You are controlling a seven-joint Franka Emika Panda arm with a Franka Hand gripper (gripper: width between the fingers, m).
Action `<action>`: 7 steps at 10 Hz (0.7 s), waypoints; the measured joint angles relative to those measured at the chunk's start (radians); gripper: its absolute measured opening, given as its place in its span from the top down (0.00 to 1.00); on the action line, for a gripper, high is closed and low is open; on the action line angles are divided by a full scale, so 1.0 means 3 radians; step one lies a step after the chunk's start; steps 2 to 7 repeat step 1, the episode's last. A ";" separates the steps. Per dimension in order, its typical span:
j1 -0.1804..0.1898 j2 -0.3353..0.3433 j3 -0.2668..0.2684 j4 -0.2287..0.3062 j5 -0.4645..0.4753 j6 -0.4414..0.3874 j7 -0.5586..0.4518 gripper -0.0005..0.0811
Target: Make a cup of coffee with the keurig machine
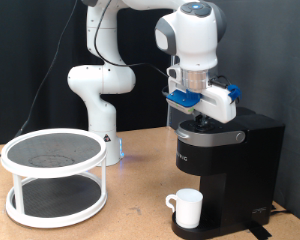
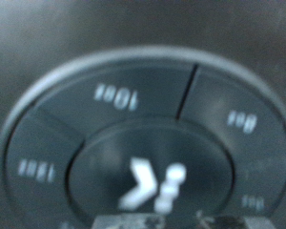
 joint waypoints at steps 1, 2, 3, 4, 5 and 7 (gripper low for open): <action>-0.0016 -0.0076 -0.0022 -0.0013 0.0111 -0.0038 -0.0184 0.99; -0.0016 -0.0076 -0.0022 -0.0013 0.0111 -0.0038 -0.0184 0.99; -0.0016 -0.0076 -0.0022 -0.0013 0.0111 -0.0038 -0.0184 0.99; -0.0016 -0.0076 -0.0022 -0.0013 0.0111 -0.0038 -0.0184 0.99; -0.0016 -0.0076 -0.0022 -0.0013 0.0111 -0.0038 -0.0184 0.99; -0.0016 -0.0076 -0.0022 -0.0013 0.0111 -0.0038 -0.0184 0.99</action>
